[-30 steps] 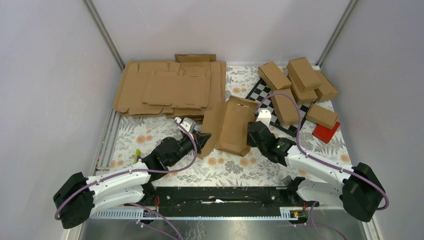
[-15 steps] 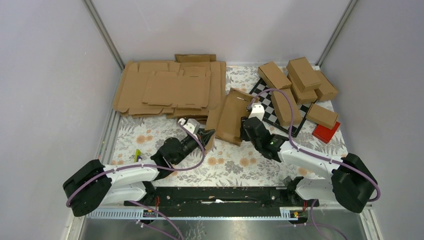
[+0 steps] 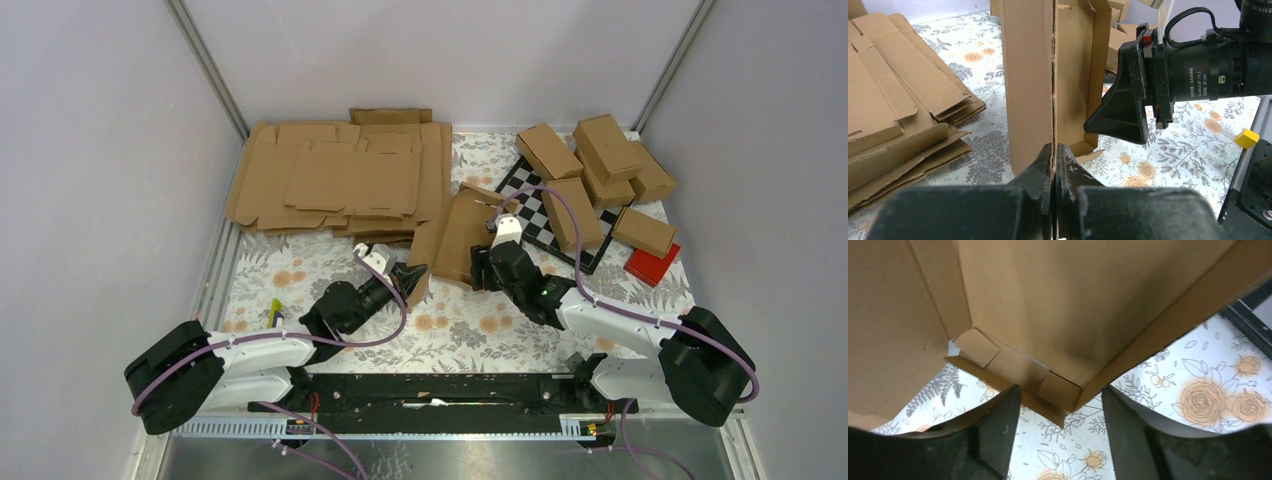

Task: Fold the paper box

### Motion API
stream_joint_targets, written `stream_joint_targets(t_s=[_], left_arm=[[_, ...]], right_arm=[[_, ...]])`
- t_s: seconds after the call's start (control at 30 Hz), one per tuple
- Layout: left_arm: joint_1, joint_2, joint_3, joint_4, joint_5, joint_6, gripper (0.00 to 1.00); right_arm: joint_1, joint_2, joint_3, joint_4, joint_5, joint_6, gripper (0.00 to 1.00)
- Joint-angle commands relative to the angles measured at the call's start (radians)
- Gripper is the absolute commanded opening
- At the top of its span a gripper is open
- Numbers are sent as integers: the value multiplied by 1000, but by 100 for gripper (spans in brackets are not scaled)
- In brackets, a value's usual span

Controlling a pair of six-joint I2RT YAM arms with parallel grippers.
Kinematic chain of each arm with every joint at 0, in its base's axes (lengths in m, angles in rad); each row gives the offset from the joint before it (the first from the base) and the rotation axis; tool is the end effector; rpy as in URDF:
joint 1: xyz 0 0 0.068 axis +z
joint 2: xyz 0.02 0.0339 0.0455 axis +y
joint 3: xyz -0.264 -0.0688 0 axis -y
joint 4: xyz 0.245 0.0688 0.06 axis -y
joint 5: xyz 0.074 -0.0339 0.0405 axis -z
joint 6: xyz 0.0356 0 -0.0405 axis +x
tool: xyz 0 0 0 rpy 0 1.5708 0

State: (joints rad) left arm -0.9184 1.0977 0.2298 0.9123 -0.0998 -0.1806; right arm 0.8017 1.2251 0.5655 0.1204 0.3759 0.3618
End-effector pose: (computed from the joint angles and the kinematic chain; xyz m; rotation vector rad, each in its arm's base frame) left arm 0.1322 -0.1672 0.2052 0.4924 1.5023 -0.7948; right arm 0.1852 0.1726 0.2042 -0.2340 2.0708 0.3163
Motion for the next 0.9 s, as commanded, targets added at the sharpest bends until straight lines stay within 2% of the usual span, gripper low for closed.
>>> stream_joint_targets(t_s=[0.0, 0.17, 0.4, 0.87], left_arm=[[-13, -35, -21, 65, 47, -22, 0], [-18, -39, -25, 47, 40, -25, 0], [-18, -24, -14, 35, 44, -23, 0], [-19, -9, -1, 25, 54, -35, 0]], right_arm=[[-3, -21, -6, 38, -111, -59, 70], [-2, -2, 5, 2, -194, -126, 85], [-2, 13, 4, -1, -243, -153, 99], [-2, 112, 33, -5, -229, -162, 100]])
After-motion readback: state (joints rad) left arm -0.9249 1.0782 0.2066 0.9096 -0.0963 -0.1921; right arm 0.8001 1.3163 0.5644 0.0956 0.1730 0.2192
